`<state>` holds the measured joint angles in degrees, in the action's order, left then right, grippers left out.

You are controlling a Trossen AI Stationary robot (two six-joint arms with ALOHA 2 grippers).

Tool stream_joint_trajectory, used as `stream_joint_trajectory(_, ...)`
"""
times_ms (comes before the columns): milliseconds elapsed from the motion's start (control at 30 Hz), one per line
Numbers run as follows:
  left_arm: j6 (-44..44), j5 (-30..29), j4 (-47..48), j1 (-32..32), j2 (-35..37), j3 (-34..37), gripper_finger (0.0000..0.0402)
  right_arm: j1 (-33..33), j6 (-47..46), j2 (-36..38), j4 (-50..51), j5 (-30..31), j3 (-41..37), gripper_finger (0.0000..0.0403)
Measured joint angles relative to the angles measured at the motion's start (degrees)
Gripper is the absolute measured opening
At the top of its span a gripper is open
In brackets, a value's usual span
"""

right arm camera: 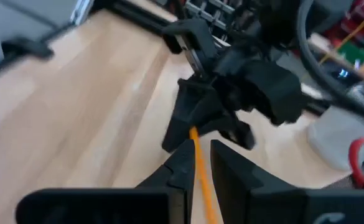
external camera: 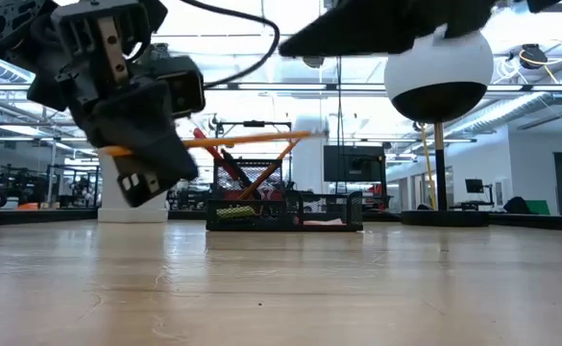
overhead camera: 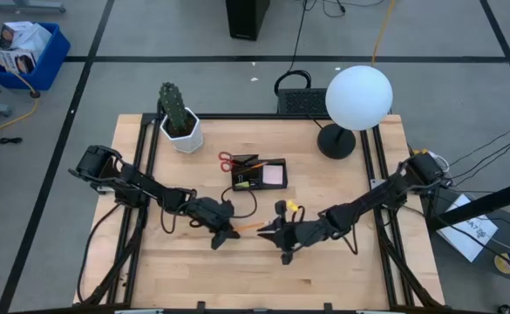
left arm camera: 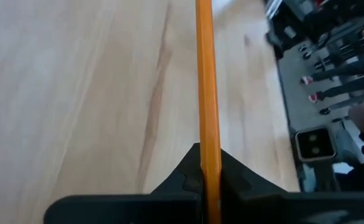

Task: Pick and place office supplies into organizer
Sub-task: Put the orange pencil into the top left of the desk organizer

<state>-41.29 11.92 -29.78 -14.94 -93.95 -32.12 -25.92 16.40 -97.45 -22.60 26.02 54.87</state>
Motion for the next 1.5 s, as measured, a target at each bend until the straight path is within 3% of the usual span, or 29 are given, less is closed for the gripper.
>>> stream_joint_trajectory(167,3.4,-3.1,-5.6,0.0,0.0,0.0,0.0007,-1.3,-8.8,1.9,-1.8,2.8,-1.8,0.0045)
stream_joint_trajectory(400,8.5,-7.7,-8.4,0.2,1.4,0.0,0.0007,-5.5,-6.0,8.1,-21.2,10.5,-12.5,0.0038)
stream_joint_trajectory(533,12.5,-10.8,-8.2,0.3,4.1,0.0,0.0007,-6.9,-8.0,10.4,-39.2,10.1,-22.5,0.0044)
stream_joint_trajectory(667,16.5,-12.2,-9.2,0.3,7.7,0.0,0.0007,-6.0,-16.7,10.0,-52.0,9.4,-31.3,0.0059)
stream_joint_trajectory(800,18.7,-11.7,-10.5,0.6,9.7,0.0,0.0007,-1.6,-23.1,9.0,-58.7,1.0,-33.8,0.0086)
stream_joint_trajectory(867,18.8,-11.2,-10.4,0.6,10.3,0.0,0.0007,0.7,-24.1,8.4,-58.8,-3.5,-32.1,0.0110)
stream_joint_trajectory(1167,18.7,-12.0,-10.6,0.8,10.3,0.0,0.0007,6.6,-25.1,7.4,-50.8,-4.2,-24.8,0.0232)
stream_joint_trajectory(1267,18.7,-12.0,-10.6,1.0,10.3,0.0,0.0007,7.6,-24.7,7.4,-50.8,-8.2,-22.9,0.0243)
stream_joint_trajectory(1500,18.5,-12.0,-10.4,1.0,10.3,0.0,0.0007,9.4,-25.2,7.4,-46.9,-9.8,-20.2,0.0227)
